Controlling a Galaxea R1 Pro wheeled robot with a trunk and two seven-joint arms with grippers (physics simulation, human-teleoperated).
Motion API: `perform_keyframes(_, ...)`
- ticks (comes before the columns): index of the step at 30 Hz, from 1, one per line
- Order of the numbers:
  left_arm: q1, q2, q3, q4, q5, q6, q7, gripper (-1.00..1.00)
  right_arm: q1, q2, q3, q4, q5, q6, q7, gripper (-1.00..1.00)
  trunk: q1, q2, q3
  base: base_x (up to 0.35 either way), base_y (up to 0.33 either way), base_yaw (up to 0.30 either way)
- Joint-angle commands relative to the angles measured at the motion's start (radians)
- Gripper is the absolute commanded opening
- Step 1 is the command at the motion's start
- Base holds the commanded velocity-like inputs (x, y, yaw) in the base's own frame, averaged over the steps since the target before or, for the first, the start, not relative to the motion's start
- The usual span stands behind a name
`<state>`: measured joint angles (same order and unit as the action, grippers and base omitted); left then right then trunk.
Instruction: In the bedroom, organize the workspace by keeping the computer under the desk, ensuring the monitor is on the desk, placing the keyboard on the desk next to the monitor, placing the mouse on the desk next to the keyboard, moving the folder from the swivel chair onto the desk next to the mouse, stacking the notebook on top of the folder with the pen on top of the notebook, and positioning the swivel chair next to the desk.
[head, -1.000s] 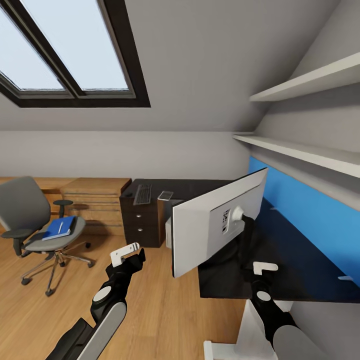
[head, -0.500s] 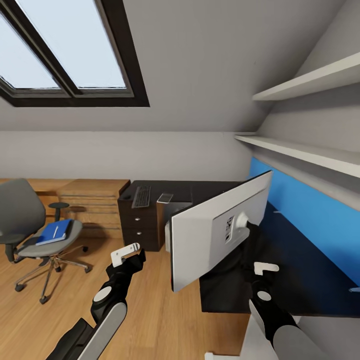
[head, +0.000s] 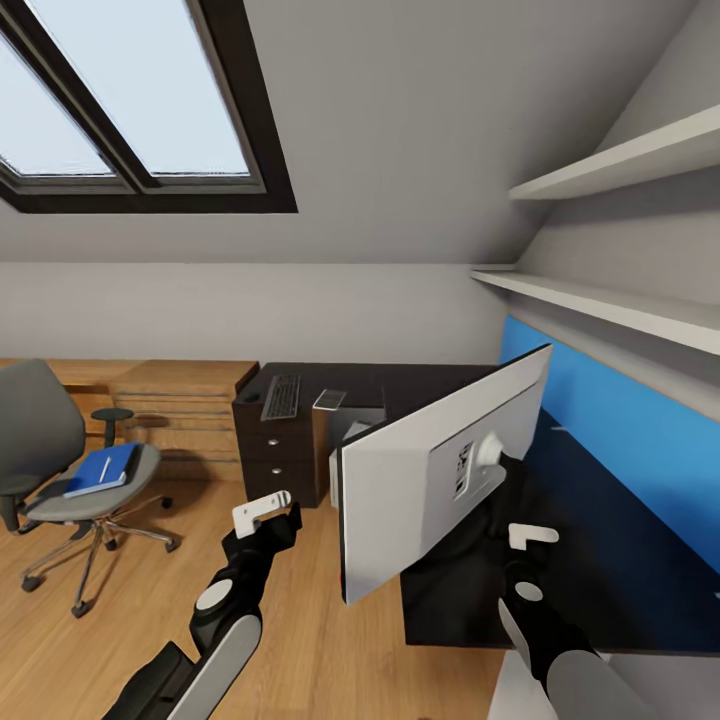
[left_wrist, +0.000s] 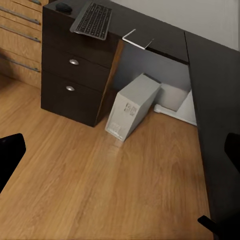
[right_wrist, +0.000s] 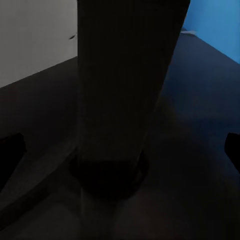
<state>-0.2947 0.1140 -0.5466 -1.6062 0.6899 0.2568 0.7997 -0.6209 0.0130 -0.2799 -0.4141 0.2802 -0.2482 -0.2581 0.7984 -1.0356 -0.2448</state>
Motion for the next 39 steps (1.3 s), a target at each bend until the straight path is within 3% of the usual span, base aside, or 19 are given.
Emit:
perform_keyframes(1,-0.001,0.001,-0.004,-0.001,0.004,0.004,0.007,1.00,-0.001,0.001,-0.007,0.000,0.010,-0.003,-0.001,1.00,0.000,-0.001,-0.001,0.025,0.000,0.000)
perform_keyframes(39,-0.001,0.001,-0.007,-0.001,0.005,0.004,0.007,1.00,-0.002,-0.002,-0.007,0.001,0.010,-0.003,-0.001,1.00,0.000,-0.001,-0.001,0.033,-0.009,0.000)
